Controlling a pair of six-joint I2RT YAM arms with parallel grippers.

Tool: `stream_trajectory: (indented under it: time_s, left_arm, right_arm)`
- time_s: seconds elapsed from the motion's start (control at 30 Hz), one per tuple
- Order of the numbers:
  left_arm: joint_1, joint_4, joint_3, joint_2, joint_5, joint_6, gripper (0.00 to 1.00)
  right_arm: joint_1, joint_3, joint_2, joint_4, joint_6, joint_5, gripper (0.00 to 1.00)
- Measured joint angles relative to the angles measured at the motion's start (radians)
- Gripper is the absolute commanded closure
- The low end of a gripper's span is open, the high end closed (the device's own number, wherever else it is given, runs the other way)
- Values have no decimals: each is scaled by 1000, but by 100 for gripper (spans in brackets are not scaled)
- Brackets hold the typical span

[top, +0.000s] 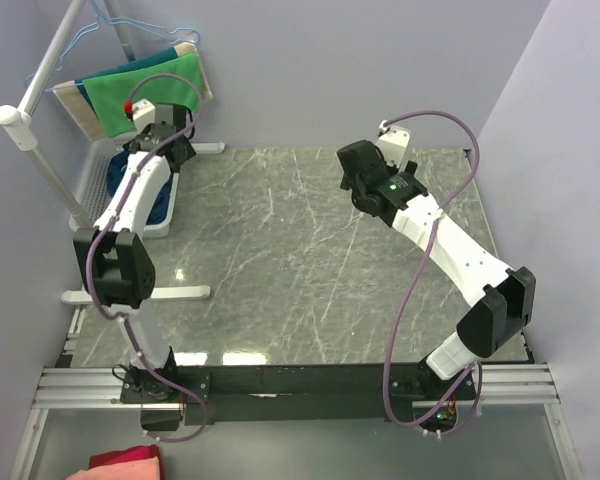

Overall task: Fold and stack the t-shirts
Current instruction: Grab the tshirt from the pile

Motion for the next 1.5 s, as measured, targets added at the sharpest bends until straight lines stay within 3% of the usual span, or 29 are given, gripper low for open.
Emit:
stream_trajectory:
  time_s: [0.2,0.5,0.73,0.93,1.0,1.03,1.1,1.13,1.17,1.5]
  left_arm:
    - [76,-63,166,128,24,-62,16]
    - [195,-131,257,311,81,-141,21]
    - [212,-174,315,431,105,-172,23]
    - [213,-188,324,476,108,-195,39]
    - [216,-193,324,484,108,-200,49]
    - [217,-195,324,487,108,-204,55]
    - [220,-201,323,489,108,-215,78]
    - [221,-202,323,489,107,-220,96]
    - [223,-204,323,489,107,-221,99]
    - [206,-234,328,473,103,-225,99]
  right_arm:
    - [0,-10,9,1,-1,-44,2]
    - [0,6,88,5,-1,-87,2]
    - [0,6,145,0,0,-92,2]
    - [0,26,180,-15,-1,-98,2]
    - [0,43,193,-17,-1,-98,2]
    - [0,53,198,-19,-1,-98,2]
    - [0,63,204,-19,-2,-97,2]
    - [0,67,205,-20,-2,-97,2]
    - [0,69,205,-21,-3,-97,2]
    - [-3,72,205,-21,-2,-105,3]
